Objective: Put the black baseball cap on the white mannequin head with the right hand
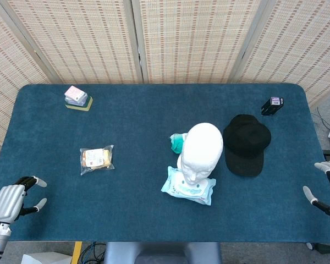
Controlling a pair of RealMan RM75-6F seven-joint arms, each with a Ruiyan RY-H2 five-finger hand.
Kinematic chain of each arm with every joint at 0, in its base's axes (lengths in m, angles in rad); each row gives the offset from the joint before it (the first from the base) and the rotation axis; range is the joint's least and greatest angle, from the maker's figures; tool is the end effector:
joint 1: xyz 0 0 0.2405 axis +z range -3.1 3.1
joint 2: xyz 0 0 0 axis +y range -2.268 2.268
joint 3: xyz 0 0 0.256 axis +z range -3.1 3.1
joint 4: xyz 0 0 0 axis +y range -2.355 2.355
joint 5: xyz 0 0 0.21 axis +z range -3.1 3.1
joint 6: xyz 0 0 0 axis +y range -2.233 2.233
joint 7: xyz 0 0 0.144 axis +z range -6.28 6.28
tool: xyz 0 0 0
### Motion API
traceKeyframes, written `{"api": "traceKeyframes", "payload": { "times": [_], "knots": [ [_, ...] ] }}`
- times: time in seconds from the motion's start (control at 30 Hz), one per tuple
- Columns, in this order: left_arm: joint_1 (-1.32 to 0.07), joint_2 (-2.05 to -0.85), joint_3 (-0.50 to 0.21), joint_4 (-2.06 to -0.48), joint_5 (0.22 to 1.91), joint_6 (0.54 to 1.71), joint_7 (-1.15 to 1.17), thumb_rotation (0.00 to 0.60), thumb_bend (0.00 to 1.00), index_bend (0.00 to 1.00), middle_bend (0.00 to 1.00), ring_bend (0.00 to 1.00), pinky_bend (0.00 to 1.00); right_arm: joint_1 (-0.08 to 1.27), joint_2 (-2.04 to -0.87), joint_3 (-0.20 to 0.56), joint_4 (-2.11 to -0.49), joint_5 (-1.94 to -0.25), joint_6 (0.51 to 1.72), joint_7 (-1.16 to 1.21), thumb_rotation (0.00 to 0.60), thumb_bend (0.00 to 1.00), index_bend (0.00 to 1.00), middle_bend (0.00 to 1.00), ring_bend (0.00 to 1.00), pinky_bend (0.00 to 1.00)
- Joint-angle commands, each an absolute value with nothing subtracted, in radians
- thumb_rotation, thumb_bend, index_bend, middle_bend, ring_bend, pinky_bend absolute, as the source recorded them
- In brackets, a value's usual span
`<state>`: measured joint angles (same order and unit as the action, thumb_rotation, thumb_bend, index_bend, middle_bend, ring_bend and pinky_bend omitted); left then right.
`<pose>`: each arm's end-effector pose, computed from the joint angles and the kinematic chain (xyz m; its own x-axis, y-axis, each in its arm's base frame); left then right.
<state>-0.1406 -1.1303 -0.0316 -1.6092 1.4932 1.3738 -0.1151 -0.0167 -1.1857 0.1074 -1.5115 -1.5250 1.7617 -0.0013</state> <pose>-0.3088 0.1934 0.1389 0.2833 0.1157 0.9520 0.9590 -0.0402 -0.2805 -0.3182 -0.1546 0.1895 0.4262 0.2863 0.8581 -0.9024 0.0673 0.4257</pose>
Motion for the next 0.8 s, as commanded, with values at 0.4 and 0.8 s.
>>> {"api": "traceKeyframes", "payload": {
  "times": [0.4,0.8],
  "knots": [
    [-0.135,-1.14,-0.033,-1.581,1.493,1.399,-0.136,0.6,0.22,0.42,0.39,0.3,0.51,0.013,-1.228,0.104,-1.491,-1.573,1.723,-0.029,0.6,0.21,0.33,0.35,0.19,0.28],
    [-0.13,-1.133,-0.031,-1.579,1.49,1.408,-0.146,0.6,0.22,0.42,0.39,0.3,0.51,0.061,-1.36,0.17,-1.285,-1.586,1.769,0.007,0.6,0.16,0.48,0.57,0.36,0.41]
  ]
}}
